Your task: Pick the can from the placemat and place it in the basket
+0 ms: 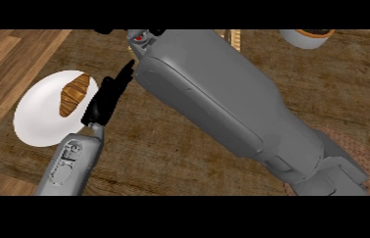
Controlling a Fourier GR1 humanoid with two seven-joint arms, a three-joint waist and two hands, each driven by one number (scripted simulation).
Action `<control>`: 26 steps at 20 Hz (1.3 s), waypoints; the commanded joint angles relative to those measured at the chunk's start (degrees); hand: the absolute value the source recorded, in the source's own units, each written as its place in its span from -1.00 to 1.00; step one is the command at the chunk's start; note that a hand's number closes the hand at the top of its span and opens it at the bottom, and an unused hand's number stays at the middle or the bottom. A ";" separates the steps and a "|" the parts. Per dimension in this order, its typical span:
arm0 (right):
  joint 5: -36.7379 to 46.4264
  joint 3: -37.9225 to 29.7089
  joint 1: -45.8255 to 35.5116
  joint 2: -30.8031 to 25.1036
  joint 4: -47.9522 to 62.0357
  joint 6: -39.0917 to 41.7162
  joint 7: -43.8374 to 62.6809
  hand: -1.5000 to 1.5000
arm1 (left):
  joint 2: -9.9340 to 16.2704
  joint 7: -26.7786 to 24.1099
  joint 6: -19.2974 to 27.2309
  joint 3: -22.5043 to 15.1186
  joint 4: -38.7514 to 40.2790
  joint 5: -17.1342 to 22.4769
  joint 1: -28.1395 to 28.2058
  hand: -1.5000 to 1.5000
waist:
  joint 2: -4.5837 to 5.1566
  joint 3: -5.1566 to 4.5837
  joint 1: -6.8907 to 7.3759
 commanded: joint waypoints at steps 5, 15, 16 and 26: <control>0.22 2.87 -15.18 0.18 16.68 5.50 10.68 1.00 | 1.03 -1.15 1.20 1.78 1.06 -0.22 1.01 0.00 | 0.14 -0.16 -3.02; -2.27 3.23 -21.31 0.18 34.05 11.78 8.95 1.00 | 0.61 -1.99 2.72 2.21 0.07 -0.64 3.41 0.00 | 0.35 0.16 -5.90; -2.38 3.29 -21.98 0.18 35.54 13.49 8.56 1.00 | 3.43 -1.22 0.66 5.00 -0.01 1.50 1.85 0.00 | 0.31 0.17 -6.15; -4.83 1.75 -17.83 0.18 39.36 8.63 -4.71 1.00 | 4.50 0.78 1.55 6.25 -2.73 1.21 4.05 0.00 | -0.09 0.47 -9.17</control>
